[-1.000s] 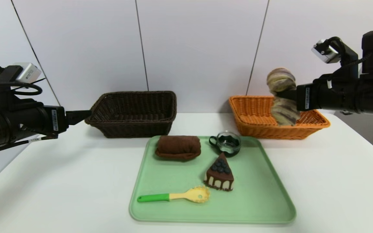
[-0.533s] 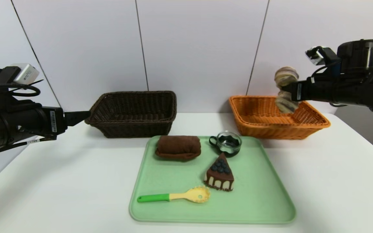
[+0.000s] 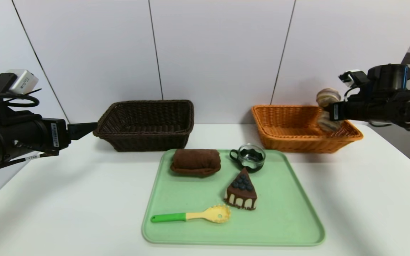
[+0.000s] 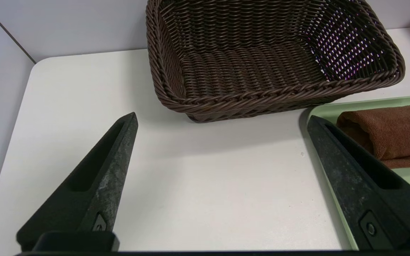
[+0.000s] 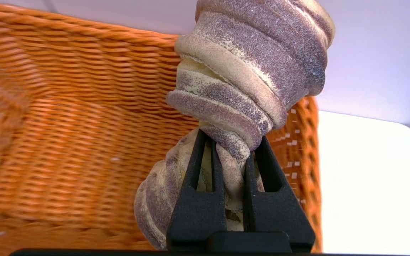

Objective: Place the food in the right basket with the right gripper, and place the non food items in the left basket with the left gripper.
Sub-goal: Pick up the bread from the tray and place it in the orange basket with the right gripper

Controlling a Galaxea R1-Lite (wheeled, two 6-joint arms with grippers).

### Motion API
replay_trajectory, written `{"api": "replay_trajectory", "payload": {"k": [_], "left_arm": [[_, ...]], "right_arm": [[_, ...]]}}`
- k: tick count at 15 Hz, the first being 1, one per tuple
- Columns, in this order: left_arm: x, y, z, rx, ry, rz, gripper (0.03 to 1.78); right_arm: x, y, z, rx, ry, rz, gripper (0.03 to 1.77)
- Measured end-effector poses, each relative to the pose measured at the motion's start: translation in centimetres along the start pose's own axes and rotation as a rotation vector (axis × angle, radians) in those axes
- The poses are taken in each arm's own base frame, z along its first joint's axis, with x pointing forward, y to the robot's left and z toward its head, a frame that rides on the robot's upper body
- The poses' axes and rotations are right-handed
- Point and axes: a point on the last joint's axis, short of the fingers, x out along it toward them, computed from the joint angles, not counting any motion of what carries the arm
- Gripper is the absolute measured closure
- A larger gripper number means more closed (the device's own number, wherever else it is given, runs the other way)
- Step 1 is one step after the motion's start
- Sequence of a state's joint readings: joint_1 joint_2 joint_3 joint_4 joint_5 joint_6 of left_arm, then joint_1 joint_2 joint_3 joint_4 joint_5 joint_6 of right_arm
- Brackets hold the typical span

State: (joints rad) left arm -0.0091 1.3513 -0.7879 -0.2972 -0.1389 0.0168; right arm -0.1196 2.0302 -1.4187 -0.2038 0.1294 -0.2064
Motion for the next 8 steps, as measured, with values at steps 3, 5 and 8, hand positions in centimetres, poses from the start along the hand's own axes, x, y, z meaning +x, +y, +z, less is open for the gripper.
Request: {"api": "replay_trajectory", "payload": {"k": [3,5,8], "left_arm": [[-0.15,-0.02,-0.08,0.001,0.0,0.0,0.12],[-0.18,-0.03,-0.11,0.001,0.0,0.0,0.12],[-0.25,-0.04,-0.07,0.003,-0.003,0.0,0.12]], "right_arm": [[0.8,-0.4,-0.19,0.004,0.003,-0.005,1.61],[1.1,-0.24,-0.3,0.001,0.005,0.0,1.28],[1.3,-0.16,-0.44,-0.003,0.01,0.003,0.89]]}}
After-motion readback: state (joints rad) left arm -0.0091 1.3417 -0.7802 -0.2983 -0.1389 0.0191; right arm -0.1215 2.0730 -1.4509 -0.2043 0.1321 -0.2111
